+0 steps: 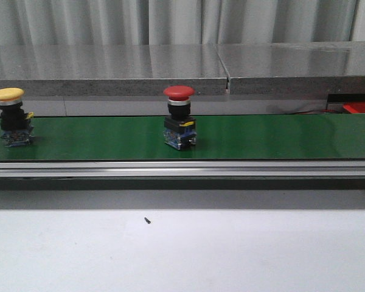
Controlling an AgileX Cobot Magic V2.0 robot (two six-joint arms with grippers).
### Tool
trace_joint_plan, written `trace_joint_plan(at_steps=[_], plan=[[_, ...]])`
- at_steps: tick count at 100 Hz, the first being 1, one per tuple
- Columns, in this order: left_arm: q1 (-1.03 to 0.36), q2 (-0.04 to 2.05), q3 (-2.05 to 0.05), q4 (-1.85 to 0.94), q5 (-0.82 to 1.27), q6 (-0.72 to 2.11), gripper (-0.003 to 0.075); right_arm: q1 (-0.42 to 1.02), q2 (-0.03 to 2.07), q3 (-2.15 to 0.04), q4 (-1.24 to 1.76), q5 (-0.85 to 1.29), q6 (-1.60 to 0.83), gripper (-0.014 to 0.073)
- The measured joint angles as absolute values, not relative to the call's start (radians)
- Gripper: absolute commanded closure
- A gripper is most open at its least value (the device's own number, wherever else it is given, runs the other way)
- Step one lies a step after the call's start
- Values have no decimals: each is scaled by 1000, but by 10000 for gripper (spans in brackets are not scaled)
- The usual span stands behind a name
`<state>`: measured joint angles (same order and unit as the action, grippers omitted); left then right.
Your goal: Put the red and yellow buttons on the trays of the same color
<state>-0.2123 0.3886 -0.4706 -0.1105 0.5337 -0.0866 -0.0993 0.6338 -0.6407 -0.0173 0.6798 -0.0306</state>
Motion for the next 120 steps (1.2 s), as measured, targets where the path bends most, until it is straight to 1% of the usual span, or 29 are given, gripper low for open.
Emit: trace_joint_plan(at_steps=[18,47,63,85,91,97,98,100,105,111,112,115,120], plan=[[-212,389,-471,-111,534,-87,738,-99,634,-641,-13,680,-31,661],[-212,389,-471,-111,534,-87,738,-99,652,-643,111,724,-49,661],[-212,389,-471,-111,534,-87,738,-74,750,-711,113,764,-60,661],[-212,389,-471,-111,534,-88,738,32,935,-865,113,765,-62,650],[-212,389,-471,-111,534,-88,739,60,984,-914,115,768,-62,606],[-212,389,-471,-111,534,-88,738,90,1040,-961,115,774,-62,493],[-212,389,-471,-111,534,-88,739,93,1046,-966,115,778,-62,493],[-212,389,-471,-111,534,-88,739,103,1064,-981,115,783,-62,433],[-212,389,-471,-111,534,-88,739,124,1106,-1014,115,799,-62,332],[-212,389,-471,-111,534,-88,739,148,1158,-1052,115,815,-62,158],[-212,389,-471,-111,534,-88,739,150,1164,-1056,115,818,-62,158],[-212,389,-471,-111,534,-88,738,162,1190,-1071,115,825,-62,81],[-212,389,-471,-111,534,-88,738,176,1226,-1096,115,836,-62,-1]])
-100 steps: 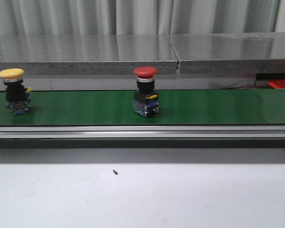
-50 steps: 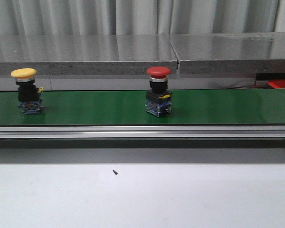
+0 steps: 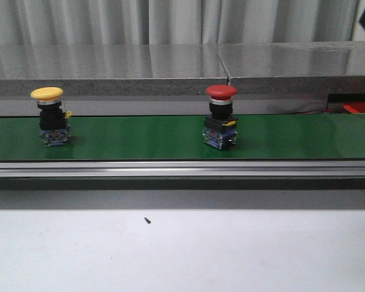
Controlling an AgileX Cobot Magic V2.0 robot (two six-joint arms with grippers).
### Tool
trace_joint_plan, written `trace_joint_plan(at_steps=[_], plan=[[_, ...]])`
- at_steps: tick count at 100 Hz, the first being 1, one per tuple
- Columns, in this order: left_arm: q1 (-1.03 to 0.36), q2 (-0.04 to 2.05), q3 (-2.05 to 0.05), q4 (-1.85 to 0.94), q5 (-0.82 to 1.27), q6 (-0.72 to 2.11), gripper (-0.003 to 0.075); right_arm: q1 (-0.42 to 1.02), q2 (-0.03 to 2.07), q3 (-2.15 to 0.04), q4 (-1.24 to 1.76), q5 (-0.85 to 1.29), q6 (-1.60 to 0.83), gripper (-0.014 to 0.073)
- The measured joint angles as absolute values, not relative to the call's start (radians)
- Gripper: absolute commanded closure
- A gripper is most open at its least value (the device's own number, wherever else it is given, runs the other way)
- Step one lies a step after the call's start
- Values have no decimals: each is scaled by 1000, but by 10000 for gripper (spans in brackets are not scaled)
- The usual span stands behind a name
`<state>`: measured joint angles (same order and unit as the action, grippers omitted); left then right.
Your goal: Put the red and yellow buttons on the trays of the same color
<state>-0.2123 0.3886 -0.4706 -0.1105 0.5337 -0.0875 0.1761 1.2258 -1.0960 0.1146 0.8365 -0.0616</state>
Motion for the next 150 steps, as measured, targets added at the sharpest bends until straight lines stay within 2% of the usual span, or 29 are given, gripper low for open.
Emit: trace_joint_plan(at_steps=[9,34,70,112,120,139,150], plan=[[-212,389,-471,-111,534,-88,738,198,1285,-1138,115,852,-62,-64],[-212,389,-471,-111,534,-88,739,233,1420,-1234,125,904,-107,-62],[-212,389,-471,-111,534,-88,738,238,1584,-1321,279,905,-397,-62],[-212,389,-471,-111,534,-88,738,238,1704,-1352,313,874,-434,-55],[-212,389,-471,-111,535,-88,738,238,1716,-1354,313,872,-440,8],[-212,389,-471,-111,535,-88,738,238,1737,-1357,315,870,-449,315],[-212,389,-471,-111,535,-88,739,238,1740,-1357,315,868,-450,380]])
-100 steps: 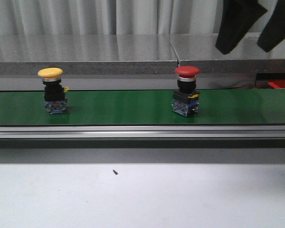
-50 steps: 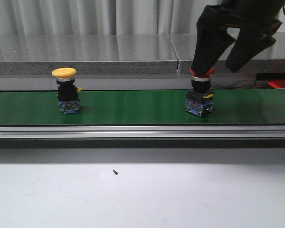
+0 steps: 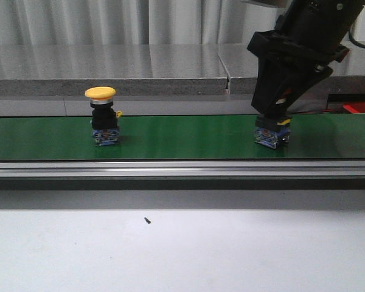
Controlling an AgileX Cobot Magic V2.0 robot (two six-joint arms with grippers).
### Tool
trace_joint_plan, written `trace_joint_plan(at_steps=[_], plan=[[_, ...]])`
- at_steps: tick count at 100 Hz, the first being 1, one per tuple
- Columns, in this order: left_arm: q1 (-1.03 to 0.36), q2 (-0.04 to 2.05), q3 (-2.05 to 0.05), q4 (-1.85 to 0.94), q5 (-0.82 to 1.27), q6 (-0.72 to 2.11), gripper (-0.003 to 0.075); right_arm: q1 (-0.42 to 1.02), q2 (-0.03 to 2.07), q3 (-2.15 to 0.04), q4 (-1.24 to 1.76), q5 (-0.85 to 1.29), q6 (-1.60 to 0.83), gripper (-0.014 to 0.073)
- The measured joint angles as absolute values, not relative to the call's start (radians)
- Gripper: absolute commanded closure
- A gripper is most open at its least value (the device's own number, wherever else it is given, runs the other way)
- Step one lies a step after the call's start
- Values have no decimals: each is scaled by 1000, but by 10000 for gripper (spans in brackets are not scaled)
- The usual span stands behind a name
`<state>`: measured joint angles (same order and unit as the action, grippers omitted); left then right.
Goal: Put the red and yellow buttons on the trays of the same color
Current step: 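Lower the right gripper onto the red button on the belt and grasp, then carry the red button into the red tray and open the right gripper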
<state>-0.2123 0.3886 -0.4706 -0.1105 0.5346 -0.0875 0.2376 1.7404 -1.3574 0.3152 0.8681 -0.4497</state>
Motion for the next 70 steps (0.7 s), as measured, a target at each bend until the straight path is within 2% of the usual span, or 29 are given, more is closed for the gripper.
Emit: trace_joint_plan(at_steps=[28,48,70], plan=[[-212,389,-471,-111,535,-88,738,225,1699,-1357,283,862,-326,379],[-212,389,-471,-111,535,-88,738,142,1607,-1357,166,872,-152,379],[-212,389,-471,-111,535,-88,739,2,1531,-1357,139,915,-108,379]])
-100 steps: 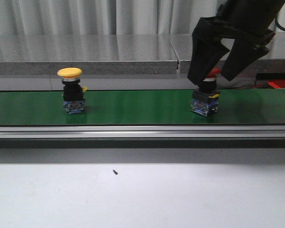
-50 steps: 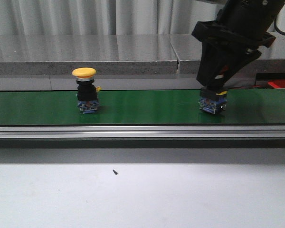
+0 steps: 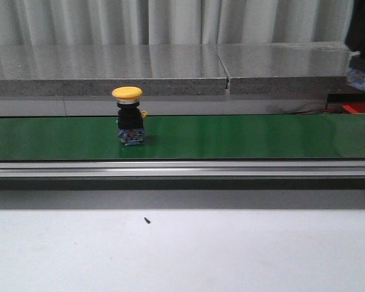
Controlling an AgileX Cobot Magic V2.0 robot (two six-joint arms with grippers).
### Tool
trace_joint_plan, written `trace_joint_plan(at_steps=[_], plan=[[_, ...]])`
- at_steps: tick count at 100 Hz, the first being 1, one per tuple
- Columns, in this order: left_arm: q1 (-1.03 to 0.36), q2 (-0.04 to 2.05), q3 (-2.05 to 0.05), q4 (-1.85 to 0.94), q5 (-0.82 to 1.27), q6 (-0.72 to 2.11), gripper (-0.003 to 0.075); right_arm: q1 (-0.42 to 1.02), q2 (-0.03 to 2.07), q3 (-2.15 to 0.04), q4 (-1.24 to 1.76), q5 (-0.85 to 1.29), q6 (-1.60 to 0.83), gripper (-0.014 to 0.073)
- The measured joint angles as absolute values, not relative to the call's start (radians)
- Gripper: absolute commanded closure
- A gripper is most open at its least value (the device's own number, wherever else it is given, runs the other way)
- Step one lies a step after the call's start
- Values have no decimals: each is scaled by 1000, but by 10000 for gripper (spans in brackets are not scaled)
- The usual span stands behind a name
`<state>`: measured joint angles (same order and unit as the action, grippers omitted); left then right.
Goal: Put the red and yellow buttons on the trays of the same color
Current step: 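Carry the red button into the red tray and open the right gripper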
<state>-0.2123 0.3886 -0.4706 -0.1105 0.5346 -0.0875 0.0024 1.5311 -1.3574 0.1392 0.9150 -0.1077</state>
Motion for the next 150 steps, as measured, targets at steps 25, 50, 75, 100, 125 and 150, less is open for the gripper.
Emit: trace_joint_plan(at_steps=[25,50,75,100,125,150], plan=[[-212,389,-471,-111,535,-88,738,-198,1496,-1357,137,951,-95,379],[-212,389,-471,-111,535,-88,738,-378,1496,-1357,150,923,-95,379],[-212,389,-471,-111,535,-88,738,-489,1576,-1357,176,871,-94,379],[-212,389,-471,-111,535,-88,738,-542,1693,-1357,263,774,-90,379],[-212,389,-471,-111,535,-88,739,-542,1794,-1357,314,707,-88,379],[-212,389,-471,-111,535,-88,739,-542,1862,-1360,335,619,-88,379]])
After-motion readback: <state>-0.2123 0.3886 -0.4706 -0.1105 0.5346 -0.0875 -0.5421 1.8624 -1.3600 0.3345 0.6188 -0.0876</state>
